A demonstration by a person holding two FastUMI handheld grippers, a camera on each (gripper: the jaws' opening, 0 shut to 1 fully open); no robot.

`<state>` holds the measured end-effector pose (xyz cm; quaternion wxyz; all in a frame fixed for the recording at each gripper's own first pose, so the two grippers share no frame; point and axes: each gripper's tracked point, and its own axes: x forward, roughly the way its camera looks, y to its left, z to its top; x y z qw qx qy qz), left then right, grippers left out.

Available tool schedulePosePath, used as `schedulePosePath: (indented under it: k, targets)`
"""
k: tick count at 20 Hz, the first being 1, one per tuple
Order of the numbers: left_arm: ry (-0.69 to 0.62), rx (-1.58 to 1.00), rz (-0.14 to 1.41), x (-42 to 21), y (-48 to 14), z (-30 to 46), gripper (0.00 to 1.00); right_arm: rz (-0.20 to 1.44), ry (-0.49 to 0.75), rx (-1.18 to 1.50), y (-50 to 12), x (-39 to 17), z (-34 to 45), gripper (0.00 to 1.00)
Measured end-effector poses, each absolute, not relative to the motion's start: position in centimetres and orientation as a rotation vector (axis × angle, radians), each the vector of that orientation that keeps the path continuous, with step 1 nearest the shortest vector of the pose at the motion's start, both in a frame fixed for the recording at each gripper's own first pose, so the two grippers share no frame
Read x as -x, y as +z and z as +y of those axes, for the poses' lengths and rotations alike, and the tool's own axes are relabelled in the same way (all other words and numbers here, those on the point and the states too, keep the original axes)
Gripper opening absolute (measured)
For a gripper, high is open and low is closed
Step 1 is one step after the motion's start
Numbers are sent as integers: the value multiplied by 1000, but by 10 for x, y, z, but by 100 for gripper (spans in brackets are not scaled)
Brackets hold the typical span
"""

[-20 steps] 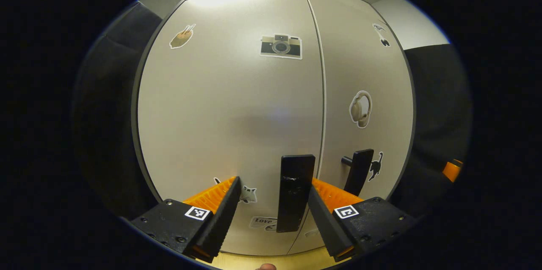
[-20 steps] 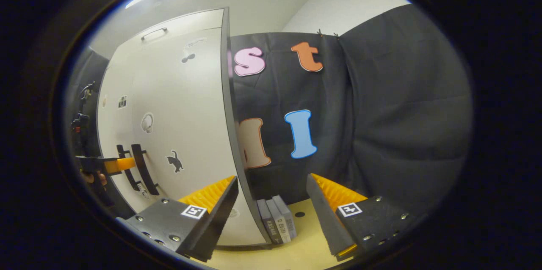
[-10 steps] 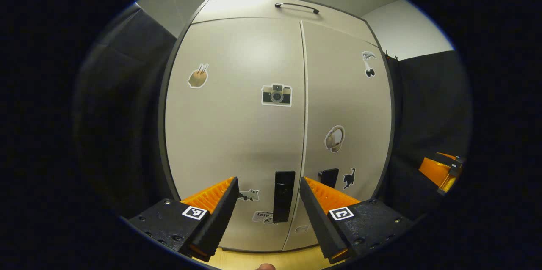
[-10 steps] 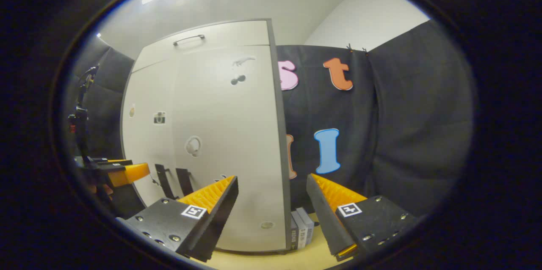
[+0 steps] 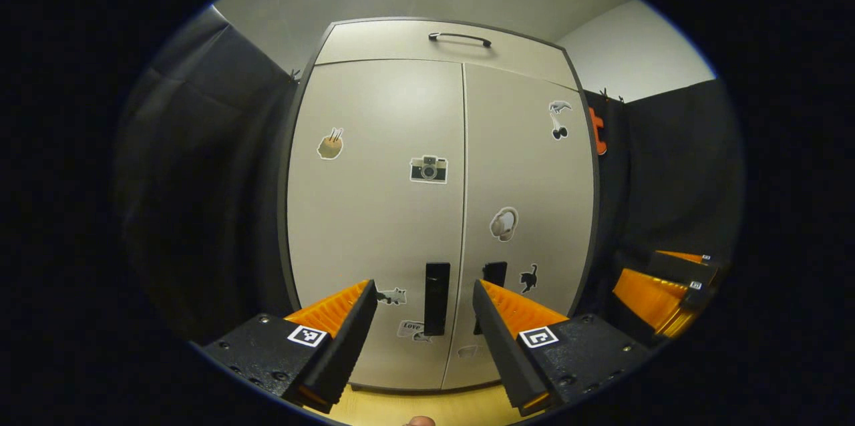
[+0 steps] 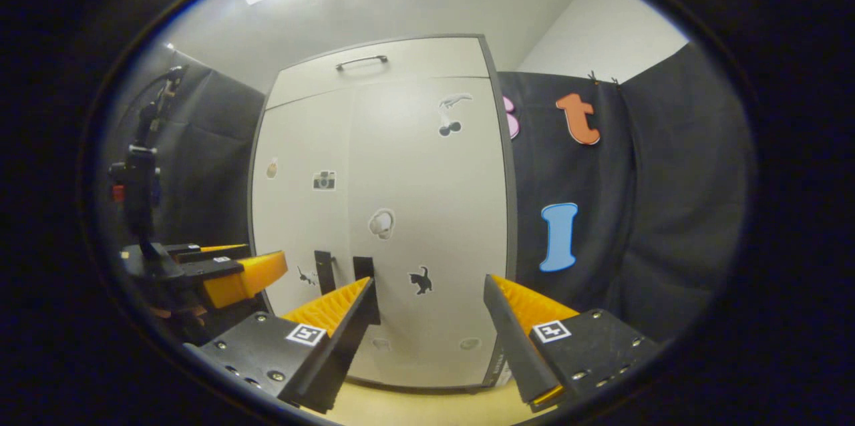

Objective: Grab one shoe with the right hand and put it into the shoe cabinet, grab the other shoe with the left hand and put it into the shoe cabinet; then close the right door with the right hand and the left door with the left hand.

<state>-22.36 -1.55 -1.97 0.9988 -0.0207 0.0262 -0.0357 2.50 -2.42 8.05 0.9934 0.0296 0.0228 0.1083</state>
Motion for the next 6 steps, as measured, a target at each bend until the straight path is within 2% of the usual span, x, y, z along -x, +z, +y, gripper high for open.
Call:
schedulePosePath:
  k: [6]
  targets:
    - [-54, 30, 48, 237, -19, -21, 89, 46, 217, -76, 82, -16, -39, 95]
